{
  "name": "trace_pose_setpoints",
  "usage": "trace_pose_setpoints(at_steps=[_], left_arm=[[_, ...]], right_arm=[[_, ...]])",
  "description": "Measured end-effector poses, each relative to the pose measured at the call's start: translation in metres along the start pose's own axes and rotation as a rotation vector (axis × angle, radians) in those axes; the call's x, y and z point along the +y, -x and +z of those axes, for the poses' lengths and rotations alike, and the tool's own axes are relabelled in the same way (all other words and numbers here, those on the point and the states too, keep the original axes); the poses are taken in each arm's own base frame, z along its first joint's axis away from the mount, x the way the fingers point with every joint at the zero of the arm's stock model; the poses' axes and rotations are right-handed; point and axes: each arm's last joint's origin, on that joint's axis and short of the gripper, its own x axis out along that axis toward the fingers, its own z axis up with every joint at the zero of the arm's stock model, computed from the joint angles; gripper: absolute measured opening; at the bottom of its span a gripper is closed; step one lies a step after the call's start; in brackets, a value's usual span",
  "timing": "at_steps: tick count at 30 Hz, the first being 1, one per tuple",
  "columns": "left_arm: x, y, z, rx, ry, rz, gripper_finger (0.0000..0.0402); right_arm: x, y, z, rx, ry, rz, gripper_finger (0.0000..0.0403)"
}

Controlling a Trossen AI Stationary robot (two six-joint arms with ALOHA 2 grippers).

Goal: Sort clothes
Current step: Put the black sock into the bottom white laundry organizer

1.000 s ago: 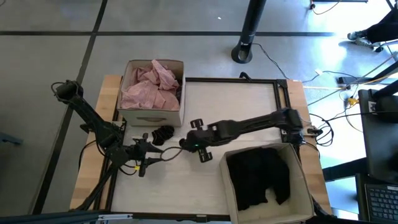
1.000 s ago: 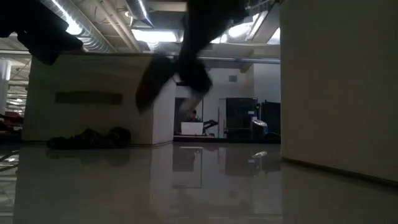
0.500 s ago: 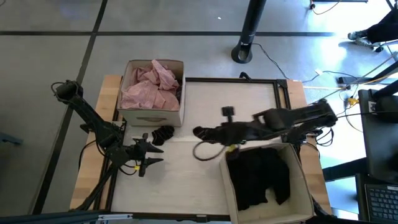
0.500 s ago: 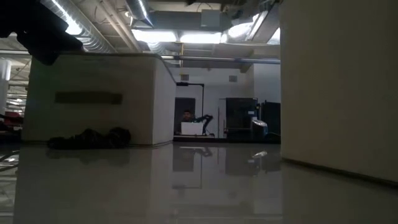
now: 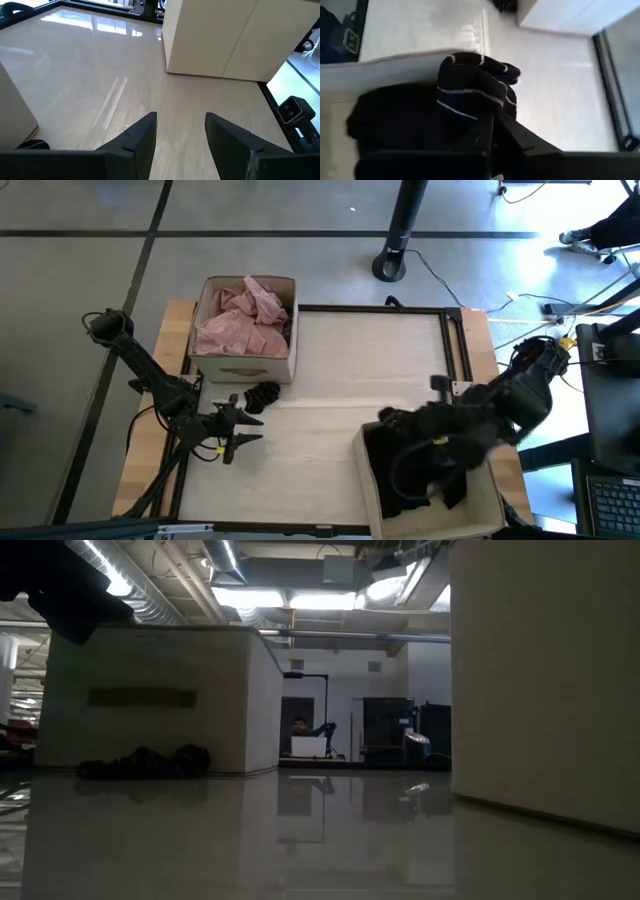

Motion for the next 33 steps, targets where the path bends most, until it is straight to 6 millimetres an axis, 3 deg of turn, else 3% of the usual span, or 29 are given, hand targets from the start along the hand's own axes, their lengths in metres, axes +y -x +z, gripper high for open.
trace_pose_setpoints(at_steps=[11,20,25,33], left_arm=[[0.0,0.0,0.0,-0.001,0.0,0.0,0.0159],[0.0,0.0,0.0,-0.001,0.006,0.0,0.0159],[0.0,0.0,0.0,-0.001,0.005,0.0,0.0159],[0.0,0.0,0.0,0.0,0.005,0.0,0.0159]], right_arm=[[0.037,-0.01,-0.01,0.097,-0.083,0.015,0.0034],[0.03,-0.021,-0.002,0.145,-0.123,0.024,0.0176],[0.02,-0.035,0.022,0.0,-0.072,0.002,0.0239],[0.002,-0.095,0.074,-0.12,0.145,-0.066,0.0268]])
